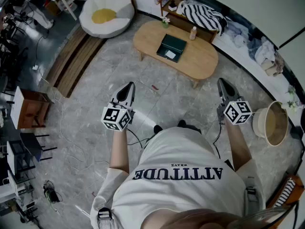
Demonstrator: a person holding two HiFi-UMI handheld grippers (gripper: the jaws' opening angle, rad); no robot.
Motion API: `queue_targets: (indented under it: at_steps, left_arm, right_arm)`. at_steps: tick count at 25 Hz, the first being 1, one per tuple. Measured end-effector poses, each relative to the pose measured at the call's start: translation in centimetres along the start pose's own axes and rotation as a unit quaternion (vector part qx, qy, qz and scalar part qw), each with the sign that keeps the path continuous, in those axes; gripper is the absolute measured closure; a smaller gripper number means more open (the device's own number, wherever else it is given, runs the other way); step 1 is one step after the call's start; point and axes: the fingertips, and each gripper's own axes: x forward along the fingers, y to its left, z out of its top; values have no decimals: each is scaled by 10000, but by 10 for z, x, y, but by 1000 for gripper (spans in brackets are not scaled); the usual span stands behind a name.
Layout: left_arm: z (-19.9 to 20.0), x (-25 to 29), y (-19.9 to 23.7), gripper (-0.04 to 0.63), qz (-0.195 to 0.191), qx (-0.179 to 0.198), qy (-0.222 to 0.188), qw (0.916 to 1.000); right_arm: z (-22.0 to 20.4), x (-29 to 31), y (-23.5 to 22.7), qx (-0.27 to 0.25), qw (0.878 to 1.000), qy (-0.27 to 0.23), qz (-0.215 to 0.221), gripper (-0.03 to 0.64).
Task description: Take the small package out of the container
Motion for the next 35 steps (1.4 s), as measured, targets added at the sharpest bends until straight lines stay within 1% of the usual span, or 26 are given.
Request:
queue_targets:
  at_steps: [11, 17, 26, 35]
  left_arm:
    - [1, 3, 3, 573, 47, -20, -25, 10000]
    - [0, 7, -1, 573, 96, -33, -13, 9999]
    - [-6, 13, -17, 573, 254, -80, 31, 9996]
    - [-10, 26, -46, 572, 427, -93, 34, 9990]
  right_arm:
    - [6, 5, -1, -7, 10000, -11, 33, 597]
    - [6, 8, -5, 55, 9999, 45, 139, 597]
    - [6, 7, -23, 27, 9995, 151, 258, 597]
    - [5, 2, -51, -3, 9985, 277, 474, 595]
